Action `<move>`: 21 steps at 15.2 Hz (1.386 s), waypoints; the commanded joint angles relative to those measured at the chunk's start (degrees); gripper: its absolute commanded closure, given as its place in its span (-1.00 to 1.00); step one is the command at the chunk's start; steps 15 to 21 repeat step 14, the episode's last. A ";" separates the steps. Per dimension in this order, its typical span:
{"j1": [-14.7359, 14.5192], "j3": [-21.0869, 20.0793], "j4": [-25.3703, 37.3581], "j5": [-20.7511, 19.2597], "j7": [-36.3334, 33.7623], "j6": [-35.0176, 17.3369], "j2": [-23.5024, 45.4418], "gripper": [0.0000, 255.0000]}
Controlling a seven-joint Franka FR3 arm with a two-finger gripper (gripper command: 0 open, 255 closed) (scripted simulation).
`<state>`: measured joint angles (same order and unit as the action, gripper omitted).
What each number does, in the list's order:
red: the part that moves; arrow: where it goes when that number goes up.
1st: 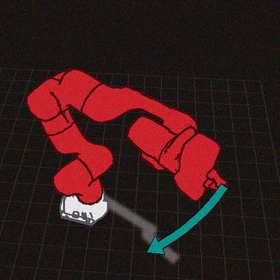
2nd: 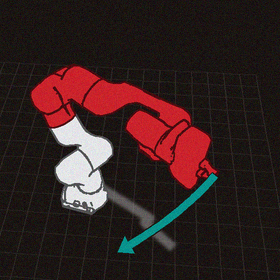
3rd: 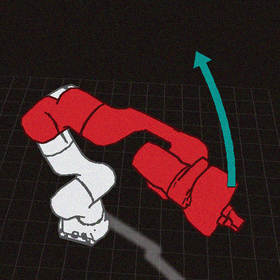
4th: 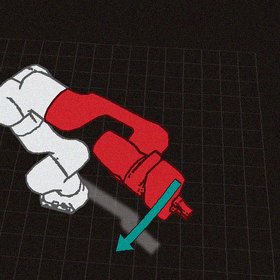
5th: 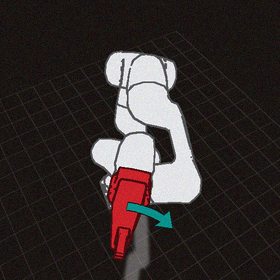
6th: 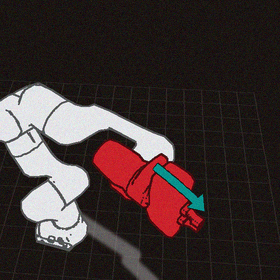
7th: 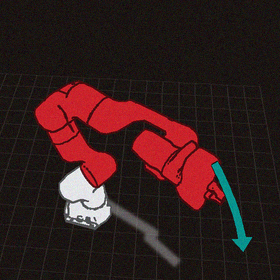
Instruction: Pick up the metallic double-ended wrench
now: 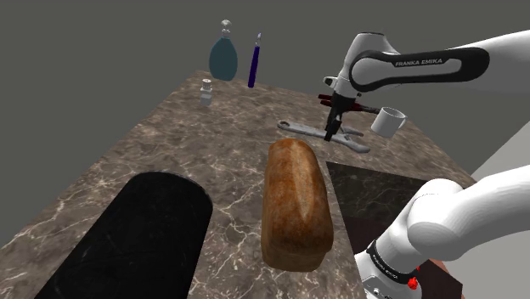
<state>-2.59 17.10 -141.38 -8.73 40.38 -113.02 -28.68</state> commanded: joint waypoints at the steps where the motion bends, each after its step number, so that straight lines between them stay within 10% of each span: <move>1: 0.02 -0.12 1.14 0.04 0.09 1.52 -0.39 1.00; 21: -0.26 -1.16 8.83 0.68 0.16 10.37 -1.55 1.00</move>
